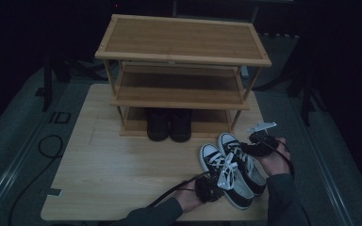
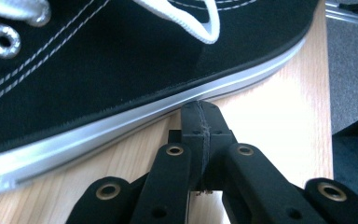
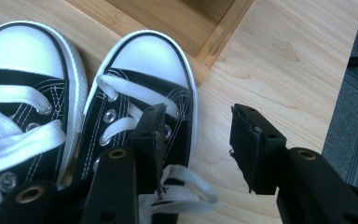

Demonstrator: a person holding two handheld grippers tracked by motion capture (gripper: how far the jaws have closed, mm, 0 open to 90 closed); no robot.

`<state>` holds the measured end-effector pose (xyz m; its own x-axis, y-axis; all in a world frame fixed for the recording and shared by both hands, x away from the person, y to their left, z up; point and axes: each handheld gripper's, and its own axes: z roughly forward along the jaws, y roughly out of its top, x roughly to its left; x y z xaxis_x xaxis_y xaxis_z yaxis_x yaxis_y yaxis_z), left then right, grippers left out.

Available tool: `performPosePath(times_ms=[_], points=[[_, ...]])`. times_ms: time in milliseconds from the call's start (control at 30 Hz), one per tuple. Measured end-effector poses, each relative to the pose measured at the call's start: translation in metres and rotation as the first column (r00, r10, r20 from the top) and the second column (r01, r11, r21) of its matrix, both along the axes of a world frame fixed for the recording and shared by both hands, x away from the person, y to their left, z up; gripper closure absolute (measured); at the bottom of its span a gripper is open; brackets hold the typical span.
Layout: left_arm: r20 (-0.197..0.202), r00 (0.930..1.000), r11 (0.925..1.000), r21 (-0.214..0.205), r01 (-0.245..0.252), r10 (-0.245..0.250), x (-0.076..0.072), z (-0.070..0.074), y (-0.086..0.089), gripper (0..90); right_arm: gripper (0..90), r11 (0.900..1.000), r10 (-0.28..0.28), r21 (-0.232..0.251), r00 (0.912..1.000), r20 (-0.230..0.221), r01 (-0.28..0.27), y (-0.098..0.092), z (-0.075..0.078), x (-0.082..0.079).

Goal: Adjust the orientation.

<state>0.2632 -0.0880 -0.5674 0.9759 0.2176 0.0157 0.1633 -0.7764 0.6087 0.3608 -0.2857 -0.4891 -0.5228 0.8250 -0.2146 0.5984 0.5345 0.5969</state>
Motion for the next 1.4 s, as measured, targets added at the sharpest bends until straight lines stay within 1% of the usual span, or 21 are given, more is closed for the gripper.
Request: performPosePath(times_ms=[100,167,233,267,333,500,533,600,667,733,800,833,967,1033,1133,1167,1200,1233,1267,1300,1400], points=[[-0.005,1.0000,1.0000,-0.006,0.006,-0.006,0.000,0.000,-0.004,90.0,55.0,1.0000,0.000,-0.001,1.0000,-0.005,0.000,0.000,-0.001,0.000],[0.004,1.0000,1.0000,-0.008,0.005,-0.005,0.000,-0.001,-0.002,90.0,55.0,1.0000,0.003,0.000,1.0000,-0.007,-0.003,-0.001,-0.001,-0.001],[0.004,1.0000,1.0000,-0.004,-0.001,0.001,0.003,0.000,0.003,88.9,55.3,1.0000,0.005,-0.001,1.0000,-0.008,-0.005,-0.002,-0.001,-0.001],[-0.002,0.9999,0.9999,-0.010,-0.012,0.012,0.004,0.001,0.006,86.5,56.5,1.0000,0.007,-0.001,0.9999,-0.010,-0.007,-0.002,-0.002,-0.001],[-0.006,0.9998,0.9996,-0.021,-0.021,0.021,0.007,0.003,0.013,84.8,56.8,1.0000,0.008,0.003,0.9998,-0.015,-0.008,-0.003,-0.003,-0.001],[0.006,0.9988,0.9984,-0.030,-0.049,0.049,0.011,0.011,0.029,81.1,56.3,0.9999,0.013,0.000,0.9996,-0.023,-0.013,-0.002,-0.005,-0.002],[0.003,0.9981,0.9973,-0.040,-0.062,0.062,0.012,0.012,0.033,80.5,56.2,0.9999,0.015,0.000,0.9996,-0.024,-0.015,-0.001,-0.005,-0.002],[0.012,0.9974,0.9970,-0.032,-0.071,0.071,0.014,0.015,0.042,79.6,55.8,0.9998,0.021,-0.001,0.9995,-0.024,-0.021,0.000,-0.005,-0.003],[0.008,0.9953,0.9945,-0.040,-0.097,0.097,0.018,0.017,0.051,78.7,55.6,0.9997,0.025,-0.005,0.9993,-0.027,-0.025,0.001,-0.004,-0.004],[0.009,0.9929,0.9920,-0.044,-0.118,0.119,0.023,0.020,0.061,77.6,55.5,0.9995,0.032,0.001,0.9991,-0.028,-0.032,0.001,-0.003,-0.005],[0.004,0.9886,0.9870,-0.058,-0.150,0.150,0.028,0.022,0.071,77.0,55.5,0.9989,0.045,0.012,0.9985,-0.032,-0.045,0.000,-0.001,-0.007],[0.003,0.9872,0.9858,-0.054,-0.159,0.159,0.030,0.024,0.076,76.5,55.5,0.9989,0.045,0.016,0.9984,-0.035,-0.044,0.000,0.000,-0.008],[-0.004,0.9781,0.9755,-0.073,-0.208,0.208,0.035,0.027,0.094,74.6,55.9,0.9974,0.067,0.030,0.9968,-0.043,-0.066,0.001,0.003,-0.012],[0.008,0.9760,0.9744,-0.060,-0.217,0.217,0.037,0.028,0.103,72.9,55.8,0.9967,0.076,0.032,0.9961,-0.045,-0.074,0.001,0.004,-0.014],[0.023,0.9677,0.9667,-0.058,-0.249,0.251,0.039,0.028,0.115,70.3,55.8,0.9955,0.086,0.044,0.9948,-0.053,-0.084,0.002,0.004,-0.016],[0.021,0.9652,0.9642,-0.057,-0.259,0.260,0.041,0.027,0.119,69.7,55.8,0.9950,0.091,0.047,0.9943,-0.055,-0.088,0.002,0.005,-0.017],[0.024,0.9630,0.9625,-0.046,-0.267,0.269,0.043,0.026,0.124,68.8,55.8,0.9944,0.094,0.053,0.9938,-0.058,-0.091,0.002,0.005,-0.018],[0.020,0.9586,0.9579,-0.048,-0.283,0.284,0.044,0.025,0.128,68.3,55.8,0.9941,0.096,0.057,0.9935,-0.062,-0.092,0.002,0.005,-0.019],[0.013,0.9565,0.9558,-0.044,-0.291,0.291,0.046,0.024,0.133,68.1,55.7,0.9934,0.099,0.065,0.9931,-0.063,-0.095,0.001,0.006,-0.020],[0.008,0.9528,0.9519,-0.047,-0.303,0.303,0.048,0.023,0.137,67.5,55.2,0.9926,0.102,0.073,0.9924,-0.068,-0.097,0.000,0.006,-0.021],[0.005,0.9445,0.9437,-0.045,-0.328,0.328,0.050,0.022,0.149,65.9,53.4,0.9898,0.115,0.093,0.9907,-0.074,-0.108,-0.002,0.008,-0.026]])
